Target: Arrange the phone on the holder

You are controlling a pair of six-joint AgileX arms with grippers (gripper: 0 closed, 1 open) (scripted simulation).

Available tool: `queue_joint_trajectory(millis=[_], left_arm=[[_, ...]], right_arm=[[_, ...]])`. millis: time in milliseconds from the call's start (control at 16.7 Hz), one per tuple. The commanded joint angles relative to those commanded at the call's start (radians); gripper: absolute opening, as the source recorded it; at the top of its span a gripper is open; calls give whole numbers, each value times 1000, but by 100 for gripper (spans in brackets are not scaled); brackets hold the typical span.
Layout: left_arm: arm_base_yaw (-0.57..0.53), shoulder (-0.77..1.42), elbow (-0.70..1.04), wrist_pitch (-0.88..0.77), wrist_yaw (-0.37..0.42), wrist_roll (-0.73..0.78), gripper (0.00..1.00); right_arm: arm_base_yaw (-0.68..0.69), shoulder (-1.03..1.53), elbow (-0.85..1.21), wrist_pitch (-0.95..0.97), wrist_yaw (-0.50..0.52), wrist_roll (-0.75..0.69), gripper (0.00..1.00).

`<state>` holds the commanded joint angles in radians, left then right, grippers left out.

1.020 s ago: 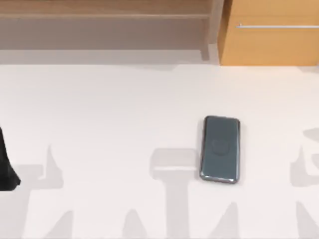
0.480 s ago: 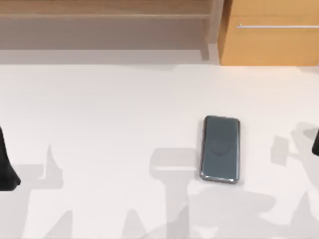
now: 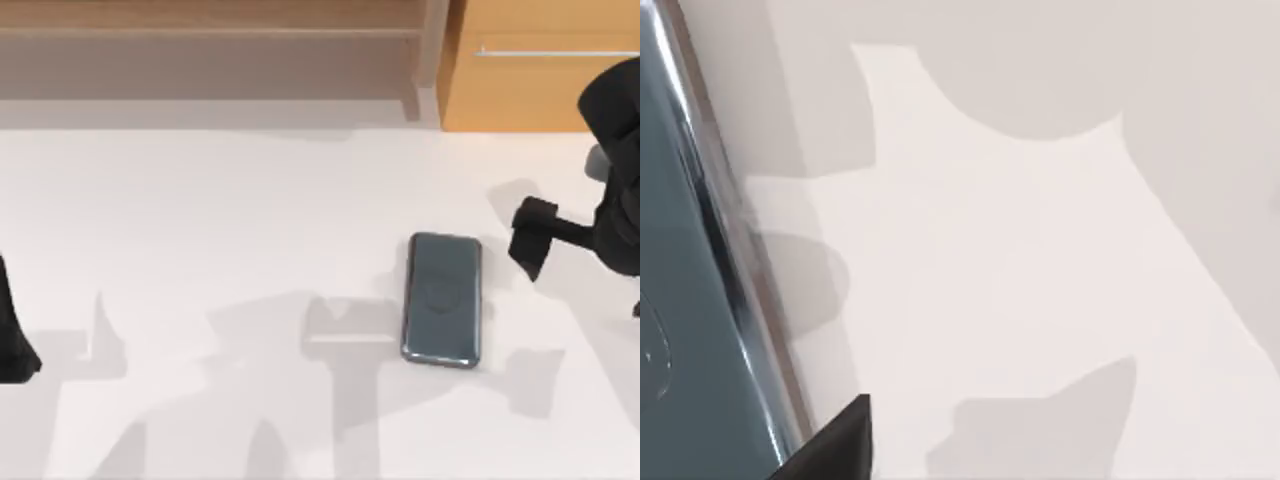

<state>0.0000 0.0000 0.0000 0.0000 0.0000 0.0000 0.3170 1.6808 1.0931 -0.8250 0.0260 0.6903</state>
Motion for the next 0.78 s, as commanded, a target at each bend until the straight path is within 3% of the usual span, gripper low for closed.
queue_joint_trajectory(millis=[360,780], left_arm=[[0,0,0,0,0,0,100],[0,0,0,0,0,0,100]], right_arm=[[126,278,316,-171,-2,38,100],[219,401,527,-263,-8,17,100]])
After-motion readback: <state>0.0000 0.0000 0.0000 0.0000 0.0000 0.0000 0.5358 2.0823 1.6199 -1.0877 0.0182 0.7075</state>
